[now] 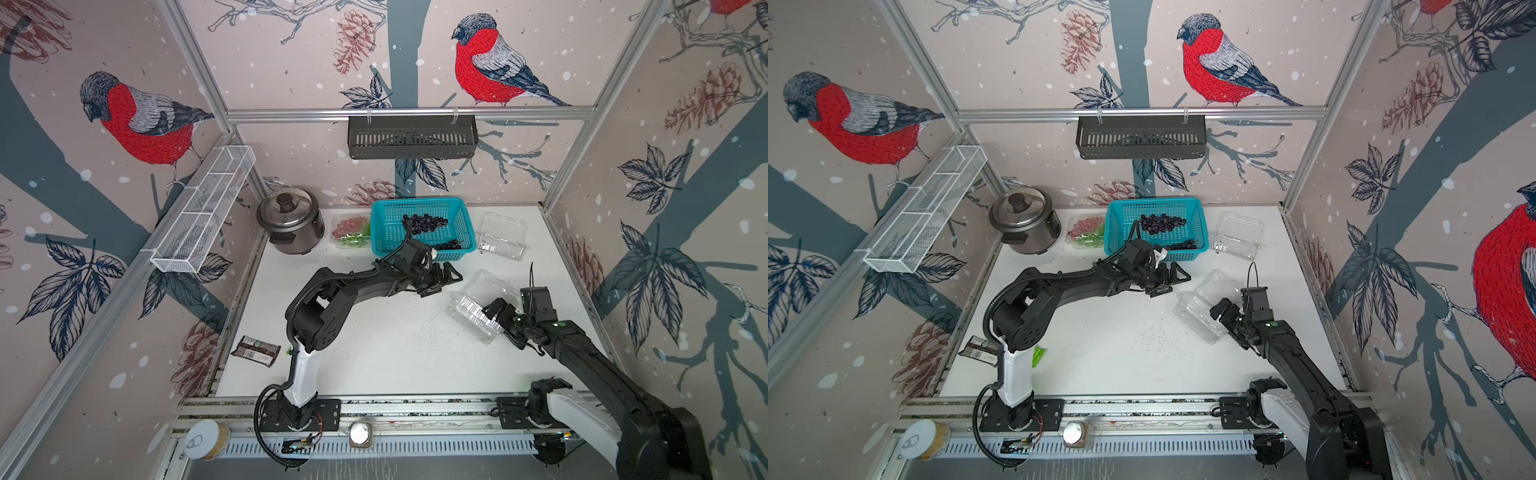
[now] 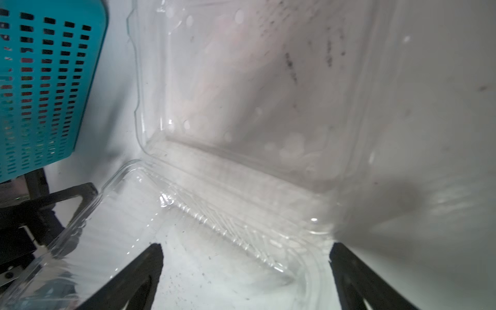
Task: Pack grapes into containers
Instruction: Move the packing box to the center of the board.
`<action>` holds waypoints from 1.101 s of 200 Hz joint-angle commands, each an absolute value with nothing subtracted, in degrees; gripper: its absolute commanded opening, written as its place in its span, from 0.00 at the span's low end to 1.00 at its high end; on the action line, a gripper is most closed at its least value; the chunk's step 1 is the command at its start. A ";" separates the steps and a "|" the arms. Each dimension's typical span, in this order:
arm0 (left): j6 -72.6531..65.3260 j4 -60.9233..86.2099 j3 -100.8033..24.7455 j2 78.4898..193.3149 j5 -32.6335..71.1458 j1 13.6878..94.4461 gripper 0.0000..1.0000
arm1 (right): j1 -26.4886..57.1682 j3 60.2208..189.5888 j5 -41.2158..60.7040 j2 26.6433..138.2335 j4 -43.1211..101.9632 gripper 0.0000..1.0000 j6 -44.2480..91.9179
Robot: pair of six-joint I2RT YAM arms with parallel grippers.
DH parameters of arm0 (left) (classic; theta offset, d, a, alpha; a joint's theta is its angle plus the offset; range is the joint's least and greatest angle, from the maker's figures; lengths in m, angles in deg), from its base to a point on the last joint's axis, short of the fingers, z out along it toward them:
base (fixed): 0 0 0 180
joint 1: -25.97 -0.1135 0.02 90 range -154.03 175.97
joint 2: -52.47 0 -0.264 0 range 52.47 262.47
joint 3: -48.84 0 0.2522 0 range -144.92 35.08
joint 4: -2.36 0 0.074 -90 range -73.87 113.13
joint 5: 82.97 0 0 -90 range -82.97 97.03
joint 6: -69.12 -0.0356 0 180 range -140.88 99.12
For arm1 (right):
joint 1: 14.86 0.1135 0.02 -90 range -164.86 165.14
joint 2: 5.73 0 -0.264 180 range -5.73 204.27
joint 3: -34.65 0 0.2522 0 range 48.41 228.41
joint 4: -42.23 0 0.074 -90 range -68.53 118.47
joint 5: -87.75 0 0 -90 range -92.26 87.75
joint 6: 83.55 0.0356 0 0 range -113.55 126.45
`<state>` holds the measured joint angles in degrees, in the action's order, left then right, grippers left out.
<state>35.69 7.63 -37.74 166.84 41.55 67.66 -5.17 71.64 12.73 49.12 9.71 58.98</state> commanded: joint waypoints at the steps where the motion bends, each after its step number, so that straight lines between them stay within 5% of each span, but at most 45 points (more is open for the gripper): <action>1: 35.45 5.41 -35.81 165.04 42.52 67.39 0.97 | -2.89 71.50 13.30 49.12 13.77 0.93 61.50; 57: 36.53 1.84 -27.94 160.30 43.88 63.81 0.97 | 6.96 72.94 7.61 52.45 19.67 0.81 63.04; 122: 35.94 0.93 -20.51 155.70 43.48 61.57 0.97 | 16.05 83.45 -0.51 68.85 20.75 0.77 57.28; 220: 29.54 10.89 -23.21 150.97 41.66 55.61 0.97 | 16.40 85.25 -7.78 73.78 17.70 0.70 49.17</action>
<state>33.88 5.67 -21.30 152.22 43.17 56.84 16.91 85.63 -5.02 74.17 19.72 52.97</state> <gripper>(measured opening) 0.971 0.691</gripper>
